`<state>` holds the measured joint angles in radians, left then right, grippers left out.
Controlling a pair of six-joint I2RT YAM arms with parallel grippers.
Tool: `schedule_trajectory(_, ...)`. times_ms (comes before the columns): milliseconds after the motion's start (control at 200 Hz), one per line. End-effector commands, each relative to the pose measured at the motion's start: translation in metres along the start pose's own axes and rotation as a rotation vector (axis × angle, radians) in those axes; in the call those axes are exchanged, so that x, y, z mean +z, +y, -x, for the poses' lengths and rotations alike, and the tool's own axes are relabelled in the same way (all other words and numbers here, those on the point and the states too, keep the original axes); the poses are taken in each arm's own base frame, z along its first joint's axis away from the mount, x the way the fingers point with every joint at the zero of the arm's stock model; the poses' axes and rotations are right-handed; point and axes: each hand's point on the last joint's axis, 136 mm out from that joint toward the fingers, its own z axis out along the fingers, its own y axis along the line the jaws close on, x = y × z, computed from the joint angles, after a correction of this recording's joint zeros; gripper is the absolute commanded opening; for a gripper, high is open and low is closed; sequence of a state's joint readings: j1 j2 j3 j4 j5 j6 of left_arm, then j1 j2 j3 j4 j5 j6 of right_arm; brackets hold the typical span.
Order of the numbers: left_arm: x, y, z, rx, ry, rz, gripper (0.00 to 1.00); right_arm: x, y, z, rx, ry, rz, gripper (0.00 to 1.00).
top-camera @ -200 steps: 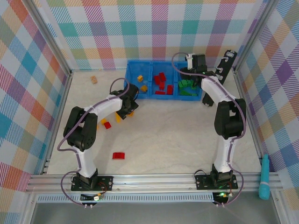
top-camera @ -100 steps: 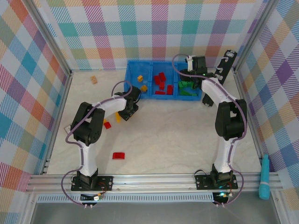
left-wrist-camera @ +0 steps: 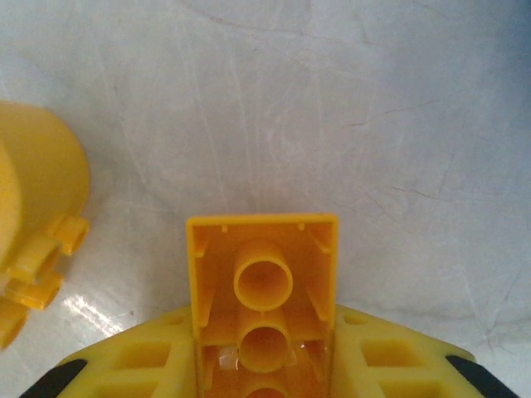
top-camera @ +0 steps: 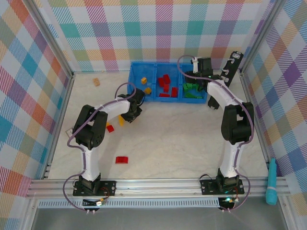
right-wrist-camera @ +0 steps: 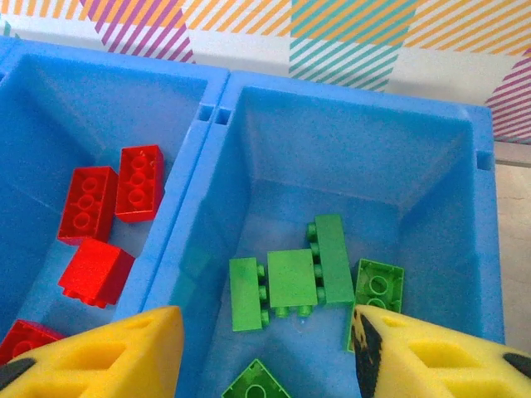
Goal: Sort the legos into containers by color
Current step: Pick up the lego from the center of the table, then place the lego in the container.
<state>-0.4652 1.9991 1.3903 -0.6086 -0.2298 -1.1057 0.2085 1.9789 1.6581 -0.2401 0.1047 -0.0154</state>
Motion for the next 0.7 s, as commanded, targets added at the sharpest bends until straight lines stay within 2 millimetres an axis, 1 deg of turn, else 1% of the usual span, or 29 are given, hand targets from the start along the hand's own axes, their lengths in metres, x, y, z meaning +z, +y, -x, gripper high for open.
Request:
schedule_trajectory(0,-0.043,-0.008,0.022,0.131,-0.103,-0.046,0.28,-0.032,-0.006,0.014,-0.006,-0.042,-0.027,0.57)
schedule_trajectory(80,-0.076,-0.021,0.044,0.2,-0.182,-0.083,0.27,-0.042,-0.006,0.01,0.007,-0.047,-0.029,0.57)
schedule_trajectory(165,-0.104,-0.041,0.061,0.243,-0.247,-0.147,0.27,-0.056,-0.006,0.007,0.027,-0.058,-0.025,0.57)
schedule_trajectory(220,-0.119,-0.056,0.07,0.258,-0.287,-0.194,0.27,-0.064,-0.005,0.004,0.051,-0.06,-0.021,0.57)
schedule_trajectory(305,-0.132,-0.079,0.081,0.267,-0.344,-0.265,0.27,-0.073,-0.001,0.0,0.098,-0.058,0.003,0.58)
schedule_trajectory(390,-0.135,-0.103,0.088,0.27,-0.376,-0.327,0.27,-0.08,0.003,-0.006,0.145,-0.05,0.029,0.57)
schedule_trajectory(510,-0.126,-0.133,0.095,0.271,-0.41,-0.386,0.26,-0.094,0.009,-0.016,0.178,-0.041,0.049,0.57)
schedule_trajectory(610,-0.11,-0.151,0.097,0.282,-0.424,-0.397,0.26,-0.109,0.014,-0.026,0.187,-0.037,0.062,0.58)
schedule_trajectory(695,-0.09,-0.158,0.097,0.283,-0.426,-0.383,0.26,-0.122,0.018,-0.035,0.203,-0.026,0.079,0.58)
